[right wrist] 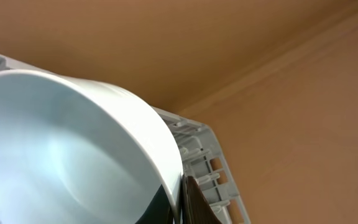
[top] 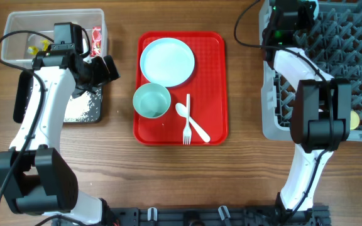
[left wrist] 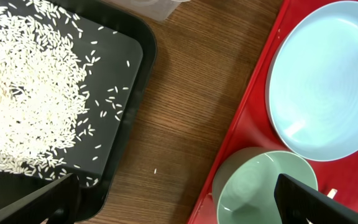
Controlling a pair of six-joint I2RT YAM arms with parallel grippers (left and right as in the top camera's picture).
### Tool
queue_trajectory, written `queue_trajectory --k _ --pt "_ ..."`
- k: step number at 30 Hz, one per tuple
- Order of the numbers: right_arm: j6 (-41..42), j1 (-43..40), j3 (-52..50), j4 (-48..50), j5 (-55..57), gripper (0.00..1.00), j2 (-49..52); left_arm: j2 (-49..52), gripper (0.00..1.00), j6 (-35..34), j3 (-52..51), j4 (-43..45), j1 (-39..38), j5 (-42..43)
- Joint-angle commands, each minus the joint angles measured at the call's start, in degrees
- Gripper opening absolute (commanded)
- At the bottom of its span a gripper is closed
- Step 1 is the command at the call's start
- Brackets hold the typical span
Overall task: Sort waste into correct bins and load items into the dishwasher rack
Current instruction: 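Lift the light-blue bowl into the dish rack and release it, then move the right gripper to the green bowl and grasp it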
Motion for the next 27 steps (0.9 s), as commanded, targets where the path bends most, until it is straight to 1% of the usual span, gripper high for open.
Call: queue_trajectory --k 1,3,5,7,9,12,15,22,24,27 --pt "3.8 1.6 -0.3 -2.8 -1.8 0.15 2.0 0.4 1.00 0.1 0.3 0.1 0.2 -0.5" --pt "3.8 1.9 -0.3 -3.3 -1.9 0.33 2.1 0.4 1.00 0.1 0.3 0.1 0.2 -0.5" --pt "3.7 2.3 -0.3 -3.3 -1.8 0.46 2.1 0.4 1.00 0.1 0.3 0.1 0.2 -0.5" --pt "3.8 2.7 -0.3 -3.3 -1.8 0.58 2.0 0.4 1.00 0.1 0.3 0.1 0.2 -0.5" --pt "3.7 3.1 -0.3 -3.3 -1.4 0.65 2.0 0.4 1.00 0.1 0.3 0.1 0.2 -0.5" --pt "3.7 4.2 -0.3 -3.3 0.3 0.71 2.0 0.4 1.00 0.1 0.3 0.1 0.2 -0.5" --pt "3.5 5.2 -0.3 -3.3 2.3 0.75 2.0 0.4 1.00 0.1 0.3 0.1 0.2 -0.5" --pt "2.1 7.6 -0.3 -2.7 4.1 0.81 2.0 0.4 1.00 0.1 0.3 0.1 0.2 -0.5" --pt "0.4 8.5 -0.3 -0.3 5.2 0.83 2.0 0.4 1.00 0.1 0.3 0.1 0.2 -0.5" --pt "-3.9 9.5 -0.3 6.1 7.1 0.88 2.0 0.4 1.00 0.1 0.3 0.1 0.2 -0.5"
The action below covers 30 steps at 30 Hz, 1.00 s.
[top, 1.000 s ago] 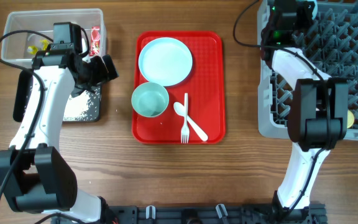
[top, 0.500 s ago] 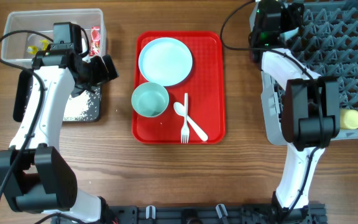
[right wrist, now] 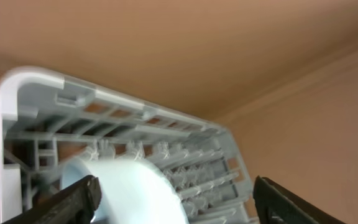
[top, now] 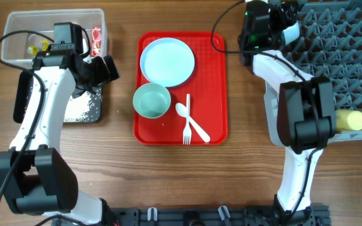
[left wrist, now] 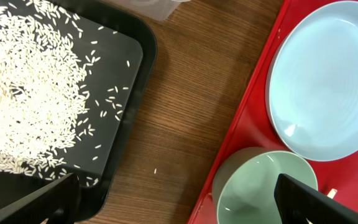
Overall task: Sort waste into correct bins and load items into the dishwasher rack
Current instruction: 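Move the right gripper to the green bowl and grasp it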
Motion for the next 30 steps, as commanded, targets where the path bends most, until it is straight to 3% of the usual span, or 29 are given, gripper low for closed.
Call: queue_trajectory --k 1,7,13,17,23,30 --pt "-6.5 1.6 -0.1 7.4 4.3 0.89 1.1 0.4 1.00 0.1 0.3 0.1 0.2 -0.5" --pt "-16.8 1.8 -0.1 24.6 9.7 0.97 1.0 0.4 1.00 0.1 0.3 0.1 0.2 -0.5" --pt "-16.8 1.9 -0.1 24.2 12.0 0.99 -0.3 0.4 1.00 0.1 0.3 0.1 0.2 -0.5" --pt "-8.2 2.9 -0.1 13.4 11.2 0.99 -0.7 0.4 1.00 0.1 0.3 0.1 0.2 -0.5" --pt "10.7 7.0 -0.1 -11.3 1.2 1.00 -0.7 0.4 1.00 0.1 0.3 0.1 0.2 -0.5" --pt "28.8 11.9 0.0 -26.2 -10.3 0.99 -2.9 0.4 1.00 0.1 0.3 0.1 0.2 -0.5"
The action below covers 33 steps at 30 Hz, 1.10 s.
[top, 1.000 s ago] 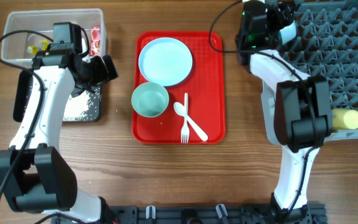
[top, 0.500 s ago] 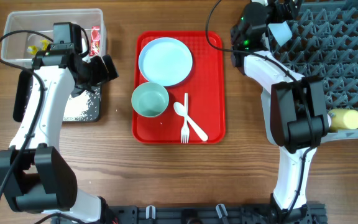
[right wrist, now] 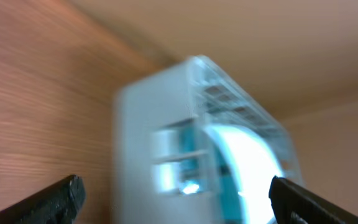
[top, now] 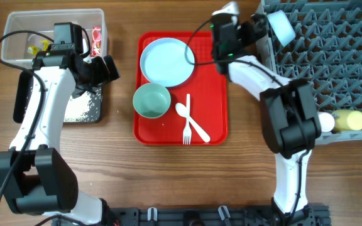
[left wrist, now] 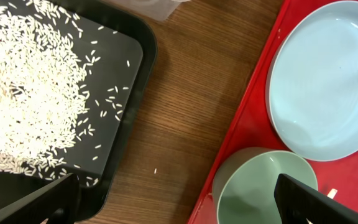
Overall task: Sort waste into correct bins and load items into the dishwasher rack
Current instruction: 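Move the right gripper to the green bowl and grasp it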
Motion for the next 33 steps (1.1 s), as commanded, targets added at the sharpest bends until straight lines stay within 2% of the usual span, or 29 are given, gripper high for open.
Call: queue_trajectory --k 1,6,12,19,24,30,33 --pt "17.2 1.9 0.2 -6.9 -11.8 1.00 -4.2 0.4 1.00 0.1 0.3 0.1 0.2 -0.5" --pt "30.1 1.4 0.2 -18.2 -30.6 0.94 -12.4 0.4 1.00 0.1 0.3 0.1 0.2 -0.5" --pt "43.0 0.9 0.2 -25.7 -53.4 0.85 -21.6 0.4 1.00 0.1 0.3 0.1 0.2 -0.5" --pt "58.0 2.6 -2.4 -31.7 -69.7 0.67 -20.7 0.4 1.00 0.1 0.3 0.1 0.2 -0.5" --pt "60.5 6.7 -6.3 -29.9 -70.8 0.63 -19.6 0.4 1.00 0.1 0.3 0.1 0.2 -0.5" --pt "61.5 13.2 -7.5 -29.6 -61.5 0.59 -16.7 0.4 1.00 0.1 0.3 0.1 0.2 -0.5" --pt "63.5 15.5 -7.5 -29.0 -60.0 0.53 -13.9 0.4 1.00 0.1 0.3 0.1 0.2 -0.5"
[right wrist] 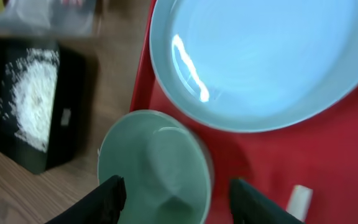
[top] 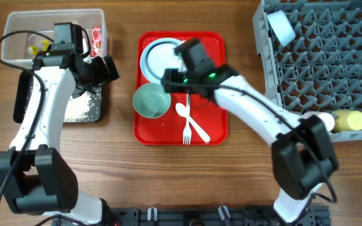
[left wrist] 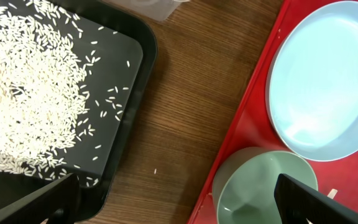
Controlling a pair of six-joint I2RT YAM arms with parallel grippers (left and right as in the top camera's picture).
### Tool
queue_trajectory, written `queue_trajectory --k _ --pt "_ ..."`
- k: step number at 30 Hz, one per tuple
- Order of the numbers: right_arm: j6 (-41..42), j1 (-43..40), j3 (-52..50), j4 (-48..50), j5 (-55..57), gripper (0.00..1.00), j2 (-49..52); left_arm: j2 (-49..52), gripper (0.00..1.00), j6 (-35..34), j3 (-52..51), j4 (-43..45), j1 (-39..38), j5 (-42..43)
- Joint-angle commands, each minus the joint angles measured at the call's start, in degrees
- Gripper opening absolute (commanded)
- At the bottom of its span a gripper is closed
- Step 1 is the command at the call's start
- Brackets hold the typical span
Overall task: Sort waste into correct bins and load items into the dishwasher rack
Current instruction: 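Move the right gripper to the green bowl and grasp it, then carry the green bowl into the dish rack and release it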
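A red tray [top: 217,56] carries a light blue plate [top: 159,55], a green bowl [top: 151,102], a white spoon [top: 195,127] and a white fork [top: 186,130]. My right gripper [top: 171,81] hangs open over the tray. In the right wrist view the right gripper [right wrist: 179,205] is spread either side of the green bowl [right wrist: 154,168], just below the plate [right wrist: 260,56]. My left gripper [left wrist: 179,205] stands open over the bare wood between the black rice tray [left wrist: 42,93] and the bowl [left wrist: 260,186]. A light blue bowl [top: 282,26] stands in the grey dishwasher rack [top: 319,69].
A clear bin [top: 24,28] with wrappers sits at the back left, behind the black tray of rice [top: 83,108]. A yellow and white item [top: 344,119] lies at the rack's front edge. A stray rice grain [left wrist: 155,170] lies on the wood.
My right gripper was at the rack's back left corner beside the light blue bowl. Now it is open over the red tray, above the green bowl. The left arm has not moved.
My right gripper was first shut on the light blue bowl at the rack's back left corner. Then it was open and the bowl stood in the rack. Then it was beside the rack, and now it is above the green bowl on the tray.
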Motion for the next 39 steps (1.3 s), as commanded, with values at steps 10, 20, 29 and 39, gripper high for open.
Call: queue_trajectory --k 10,20,29,39 --pt "4.5 2.3 -0.7 0.2 4.7 0.38 7.8 0.4 1.00 0.1 0.3 0.1 0.2 -0.5" --pt "3.9 1.7 -0.7 0.6 4.6 0.05 7.6 0.4 1.00 0.1 0.3 0.1 0.3 -0.5" --pt "-4.1 -5.6 -0.7 -5.3 12.9 0.04 -6.7 0.4 1.00 0.1 0.3 0.1 0.2 -0.5" --pt "-16.2 -18.1 -0.7 -22.3 44.9 0.05 -25.9 0.4 1.00 0.1 0.3 0.1 0.2 -0.5"
